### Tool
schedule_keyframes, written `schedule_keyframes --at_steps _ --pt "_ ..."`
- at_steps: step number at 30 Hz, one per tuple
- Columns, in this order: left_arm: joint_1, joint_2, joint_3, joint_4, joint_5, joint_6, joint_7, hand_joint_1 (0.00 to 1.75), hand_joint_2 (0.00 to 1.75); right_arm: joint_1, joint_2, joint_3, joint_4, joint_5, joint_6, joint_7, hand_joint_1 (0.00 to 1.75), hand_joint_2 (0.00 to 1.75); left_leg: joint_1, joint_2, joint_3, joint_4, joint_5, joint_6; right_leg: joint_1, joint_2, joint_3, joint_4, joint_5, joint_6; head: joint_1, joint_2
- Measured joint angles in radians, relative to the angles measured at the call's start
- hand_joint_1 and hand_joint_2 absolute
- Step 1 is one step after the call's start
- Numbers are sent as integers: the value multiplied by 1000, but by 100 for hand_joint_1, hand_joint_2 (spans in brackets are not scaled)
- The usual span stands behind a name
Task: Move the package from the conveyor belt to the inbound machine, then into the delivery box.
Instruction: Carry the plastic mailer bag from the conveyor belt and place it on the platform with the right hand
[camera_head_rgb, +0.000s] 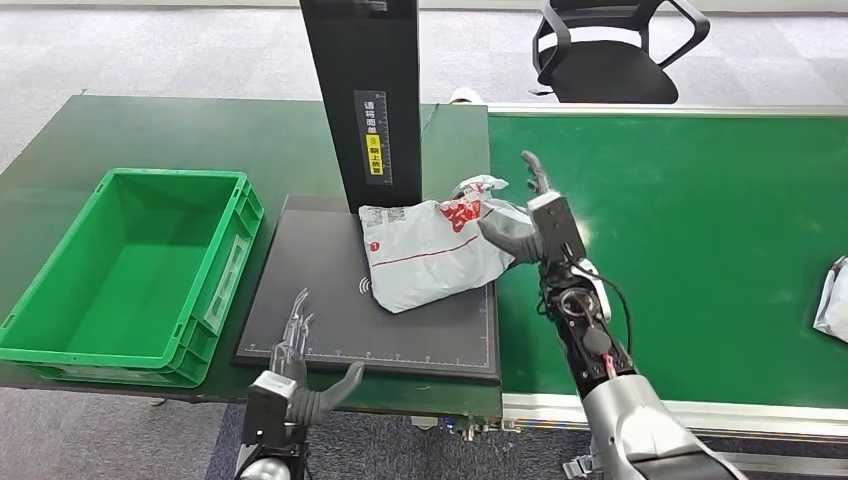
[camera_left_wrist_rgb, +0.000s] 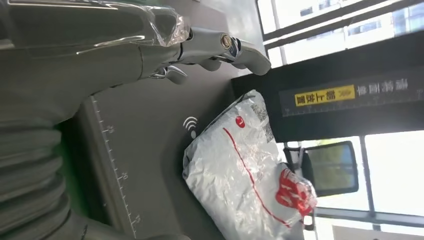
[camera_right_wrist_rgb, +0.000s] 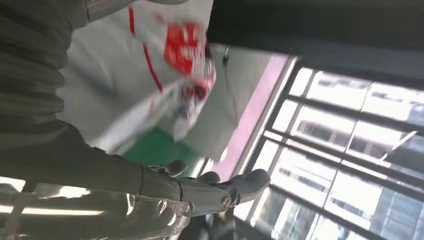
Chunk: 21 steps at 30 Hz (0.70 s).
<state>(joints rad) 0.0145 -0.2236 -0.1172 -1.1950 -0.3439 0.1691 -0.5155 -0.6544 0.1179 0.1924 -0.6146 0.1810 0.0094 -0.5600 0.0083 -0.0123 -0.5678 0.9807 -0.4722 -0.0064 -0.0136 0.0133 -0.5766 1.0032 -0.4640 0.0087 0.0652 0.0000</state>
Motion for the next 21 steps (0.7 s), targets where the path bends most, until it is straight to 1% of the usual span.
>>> schedule_keyframes --at_steps 2,4,7,10,14,18,21 --pt "-32 3 -19 35 -70 81 21 0 175 60 11 -23 -54 -77 63 -24 0 175 0 0 0 0 0 0 0 0 0 0 0 0 0 0" --pt "-70 7 -40 76 -155 160 58 0 175 111 20 -33 -111 -143 100 -30 0 175 0 0 0 0 0 0 0 0 0 0 0 0 0 0" --pt "-145 12 -75 152 -290 260 125 0 175 184 31 -34 -206 -219 123 -27 0 175 0 0 0 0 0 0 0 0 0 0 0 0 0 0" --pt "-231 13 -116 255 -417 332 187 0 175 254 39 -32 -306 -257 121 -26 0 175 0 0 0 0 0 0 0 0 0 0 0 0 0 0" --pt "-345 10 -178 398 -519 371 240 0 175 338 43 -28 -420 -285 114 -24 0 175 0 0 0 0 0 0 0 0 0 0 0 0 0 0" --pt "-451 -7 -220 509 -537 376 252 0 175 411 43 -27 -503 -305 115 -24 0 175 0 0 0 0 0 0 0 0 0 0 0 0 0 0" --pt "-513 -24 -240 564 -529 359 252 0 175 447 43 -28 -542 -319 118 -25 0 175 0 0 0 0 0 0 0 0 0 0 0 0 0 0"
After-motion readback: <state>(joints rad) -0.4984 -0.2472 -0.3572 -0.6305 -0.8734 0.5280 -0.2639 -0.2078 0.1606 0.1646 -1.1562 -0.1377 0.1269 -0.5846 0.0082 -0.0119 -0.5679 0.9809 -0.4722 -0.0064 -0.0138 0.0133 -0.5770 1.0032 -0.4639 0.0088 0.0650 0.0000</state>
